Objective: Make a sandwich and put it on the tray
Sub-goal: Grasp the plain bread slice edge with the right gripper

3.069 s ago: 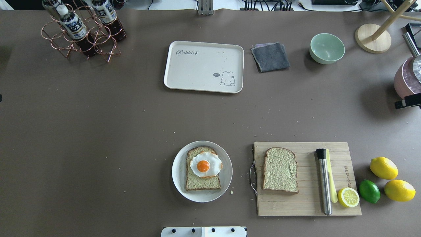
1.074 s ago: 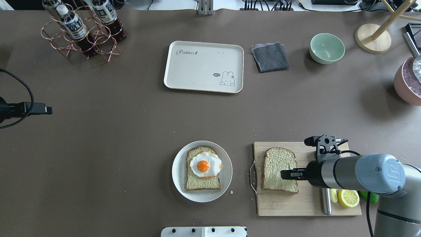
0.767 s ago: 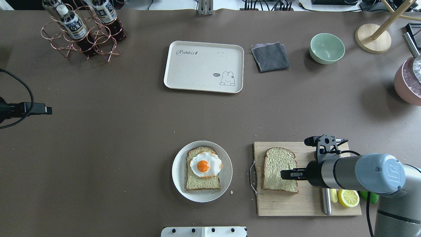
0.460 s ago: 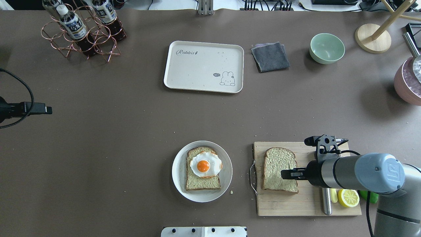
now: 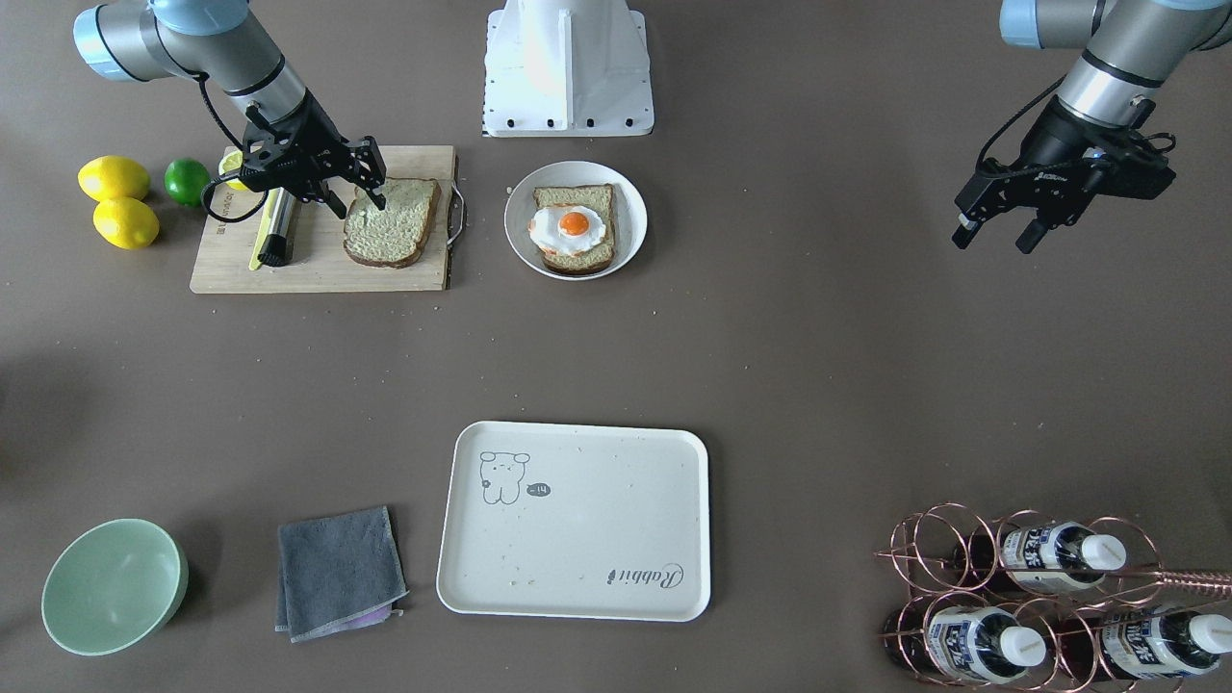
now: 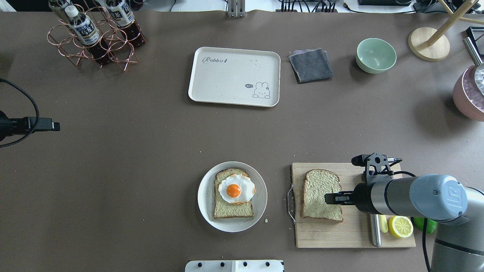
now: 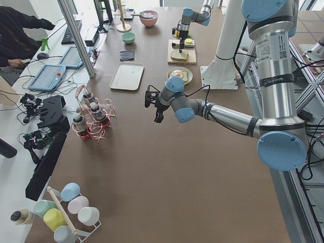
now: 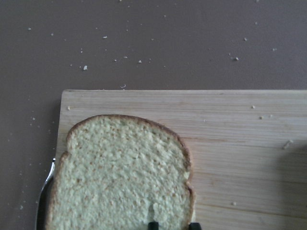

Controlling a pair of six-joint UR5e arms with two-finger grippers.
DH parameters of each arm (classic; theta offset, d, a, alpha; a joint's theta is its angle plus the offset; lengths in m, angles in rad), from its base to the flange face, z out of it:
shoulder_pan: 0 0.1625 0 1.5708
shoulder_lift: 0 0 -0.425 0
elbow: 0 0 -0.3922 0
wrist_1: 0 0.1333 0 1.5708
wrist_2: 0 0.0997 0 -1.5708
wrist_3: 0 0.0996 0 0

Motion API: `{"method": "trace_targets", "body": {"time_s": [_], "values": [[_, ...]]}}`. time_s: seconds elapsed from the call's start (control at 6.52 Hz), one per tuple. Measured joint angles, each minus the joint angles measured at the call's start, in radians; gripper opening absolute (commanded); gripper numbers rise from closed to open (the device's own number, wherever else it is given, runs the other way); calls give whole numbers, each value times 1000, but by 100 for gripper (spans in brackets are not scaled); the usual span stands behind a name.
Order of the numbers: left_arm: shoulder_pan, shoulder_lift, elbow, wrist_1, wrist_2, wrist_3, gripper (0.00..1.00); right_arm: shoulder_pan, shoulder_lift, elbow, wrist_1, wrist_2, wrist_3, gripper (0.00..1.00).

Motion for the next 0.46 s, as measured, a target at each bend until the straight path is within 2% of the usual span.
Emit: {"method": "trace_targets", "body": {"time_s": [0.46], "values": [[22,-1,2,0,38,-12,98,0,5,-14,1,-3,6,0]]}}
